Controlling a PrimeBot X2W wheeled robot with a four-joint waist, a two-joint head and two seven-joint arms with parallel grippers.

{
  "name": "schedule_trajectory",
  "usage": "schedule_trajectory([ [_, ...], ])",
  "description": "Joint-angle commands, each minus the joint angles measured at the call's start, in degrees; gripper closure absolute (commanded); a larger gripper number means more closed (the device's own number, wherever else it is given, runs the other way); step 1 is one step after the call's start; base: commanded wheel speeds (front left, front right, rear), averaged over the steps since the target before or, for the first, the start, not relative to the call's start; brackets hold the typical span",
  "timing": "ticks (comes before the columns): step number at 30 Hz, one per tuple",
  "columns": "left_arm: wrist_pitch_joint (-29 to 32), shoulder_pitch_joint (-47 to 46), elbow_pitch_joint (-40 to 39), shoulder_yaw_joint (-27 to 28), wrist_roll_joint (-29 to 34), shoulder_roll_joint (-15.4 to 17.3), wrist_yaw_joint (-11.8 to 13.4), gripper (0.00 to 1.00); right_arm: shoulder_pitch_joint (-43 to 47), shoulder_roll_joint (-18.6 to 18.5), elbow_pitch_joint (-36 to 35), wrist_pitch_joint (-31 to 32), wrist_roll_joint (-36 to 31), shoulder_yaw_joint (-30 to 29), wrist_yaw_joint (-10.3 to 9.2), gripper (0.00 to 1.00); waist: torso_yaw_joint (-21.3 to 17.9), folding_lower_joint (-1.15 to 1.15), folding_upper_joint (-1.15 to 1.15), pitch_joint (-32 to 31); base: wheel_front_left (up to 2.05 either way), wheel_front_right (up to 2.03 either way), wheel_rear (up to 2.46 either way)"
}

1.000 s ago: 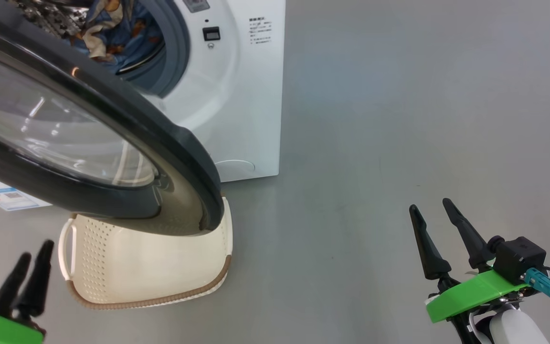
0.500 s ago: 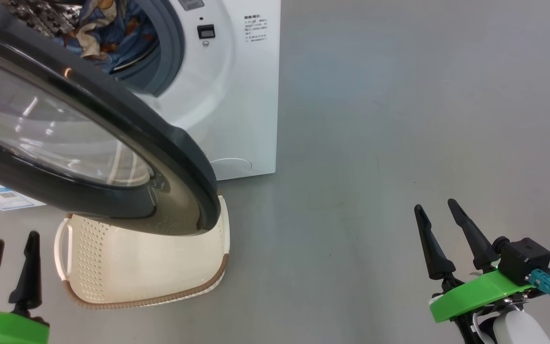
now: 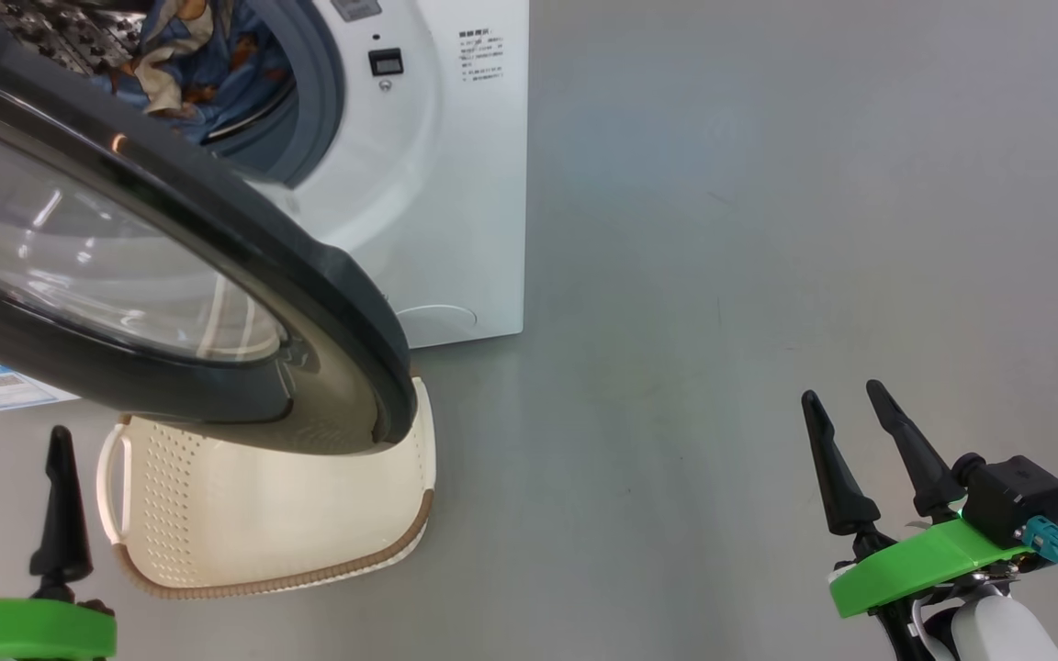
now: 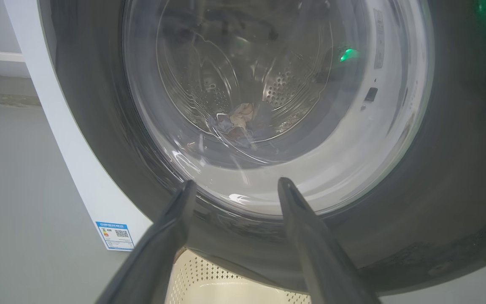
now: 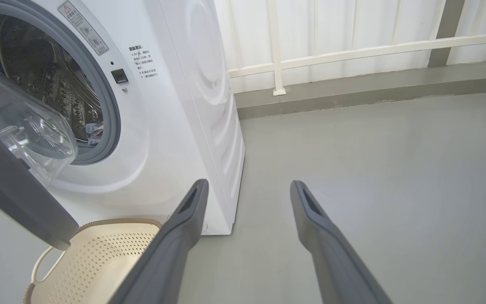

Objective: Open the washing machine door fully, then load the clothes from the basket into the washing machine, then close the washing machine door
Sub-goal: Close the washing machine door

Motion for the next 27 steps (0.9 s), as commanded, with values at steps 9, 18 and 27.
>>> schedule_trajectory([
  [9,-0.37,0.98,0.59,2.56,2.24,-0.61,-0.09,0.00,0.25,0.00,-1.23,-0.68,0.01,1.12,0.09,0.00,0.07,0.00,0.00,-0.16,0.00,0.00,0.00],
  [18,-0.37,0.87,0.93,2.18,2.68,-0.97,-0.09,0.00,0.37,-0.29,-1.16,-0.68,-0.10,1.21,0.09,0.00,0.57,0.00,0.00,-0.45,0.00,0.00,0.00],
  [27,-0.37,0.66,0.61,2.43,2.48,-1.54,-0.09,0.00,-0.57,-0.33,-1.35,-0.68,-0.23,2.49,0.09,0.41,1.51,0.00,0.00,-0.42,0.00,0.00,0.00],
])
